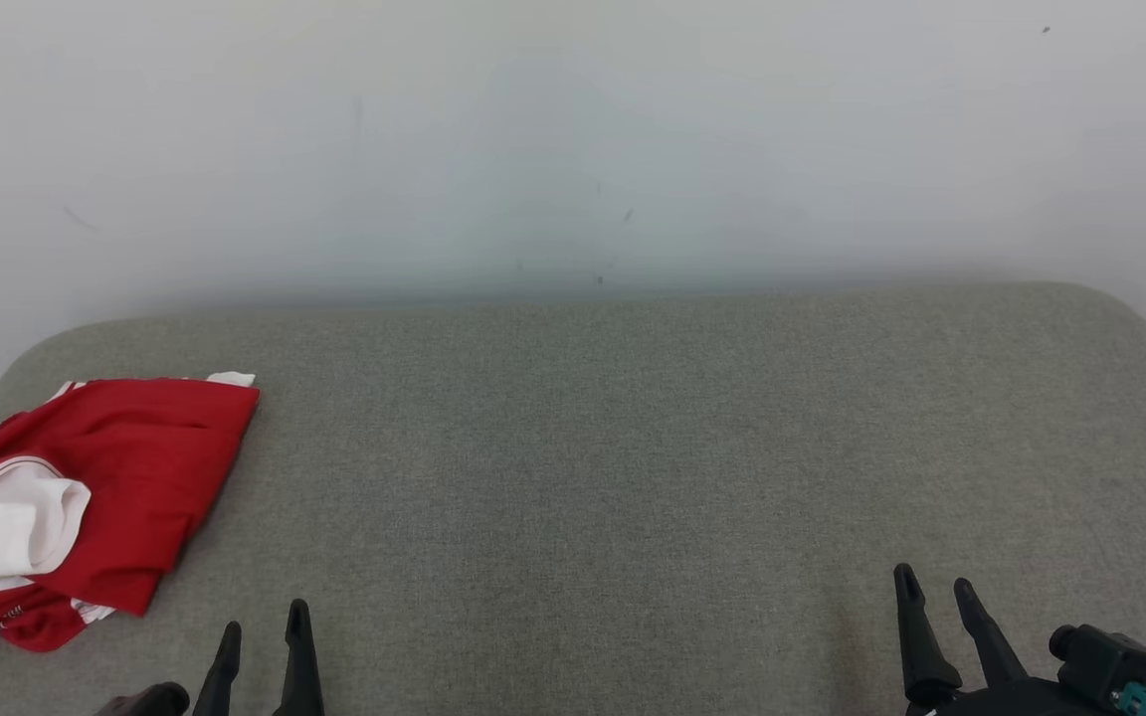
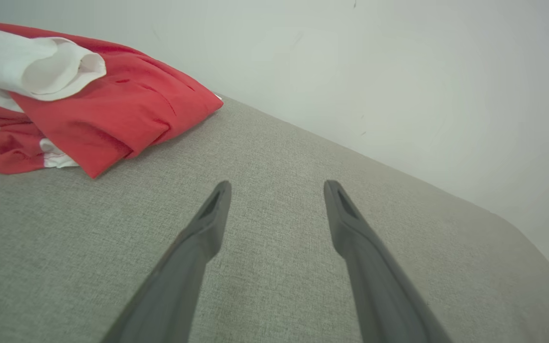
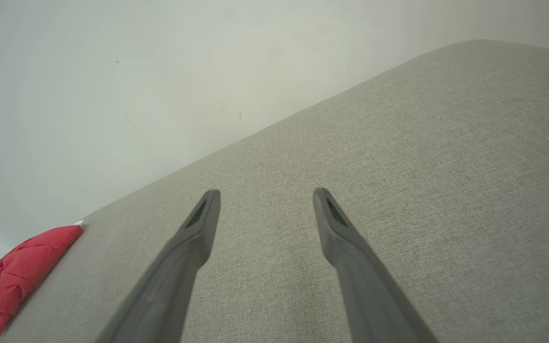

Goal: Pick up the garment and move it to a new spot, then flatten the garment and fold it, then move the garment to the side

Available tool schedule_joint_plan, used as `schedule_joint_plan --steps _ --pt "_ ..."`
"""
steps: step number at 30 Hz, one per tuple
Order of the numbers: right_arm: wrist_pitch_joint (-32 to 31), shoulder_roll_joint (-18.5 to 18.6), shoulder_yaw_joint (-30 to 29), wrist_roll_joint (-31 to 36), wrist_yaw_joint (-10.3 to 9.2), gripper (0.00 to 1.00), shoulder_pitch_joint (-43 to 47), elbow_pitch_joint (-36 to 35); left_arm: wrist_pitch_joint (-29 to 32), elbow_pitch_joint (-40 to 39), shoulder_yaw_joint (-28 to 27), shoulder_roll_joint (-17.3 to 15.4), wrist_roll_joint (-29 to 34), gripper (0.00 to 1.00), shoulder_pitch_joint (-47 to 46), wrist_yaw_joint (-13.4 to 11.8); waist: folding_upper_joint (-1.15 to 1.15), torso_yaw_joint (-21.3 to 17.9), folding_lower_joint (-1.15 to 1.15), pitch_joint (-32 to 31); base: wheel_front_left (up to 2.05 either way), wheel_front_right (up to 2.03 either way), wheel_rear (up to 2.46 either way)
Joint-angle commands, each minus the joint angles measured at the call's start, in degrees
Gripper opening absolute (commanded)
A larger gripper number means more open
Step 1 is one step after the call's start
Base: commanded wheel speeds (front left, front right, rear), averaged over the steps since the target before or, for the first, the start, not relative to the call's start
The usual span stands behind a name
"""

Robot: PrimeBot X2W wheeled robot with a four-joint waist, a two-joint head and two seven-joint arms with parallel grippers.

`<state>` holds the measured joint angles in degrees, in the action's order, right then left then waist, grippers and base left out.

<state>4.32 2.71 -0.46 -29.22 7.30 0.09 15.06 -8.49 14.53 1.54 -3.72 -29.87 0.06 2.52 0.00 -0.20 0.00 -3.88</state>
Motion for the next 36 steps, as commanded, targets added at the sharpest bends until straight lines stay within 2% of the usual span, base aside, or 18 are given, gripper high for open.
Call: schedule_joint_plan --steps 1,21,36 --pt "0.46 0.2 -0.03 2.06 0.23 1.0 0.09 -0.72 -0.67 -0.64 0.17 -0.35 2.25 1.0 0.45 -0.05 0.0 0.0 0.0 -0.14 0.0 0.0 0.0" --pt "2.38 0.22 0.52 13.06 0.23 1.0 1.35 -0.64 -3.34 0.49 0.34 -0.71 12.37 1.0 0.96 0.18 0.0 -0.17 0.0 -1.39 0.0 0.0 0.0" --pt "3.27 0.23 1.22 19.75 0.25 1.0 2.12 -0.32 -4.97 2.26 -0.34 -0.35 17.08 1.0 1.94 0.89 0.0 -0.09 0.0 -2.16 0.0 0.0 0.0"
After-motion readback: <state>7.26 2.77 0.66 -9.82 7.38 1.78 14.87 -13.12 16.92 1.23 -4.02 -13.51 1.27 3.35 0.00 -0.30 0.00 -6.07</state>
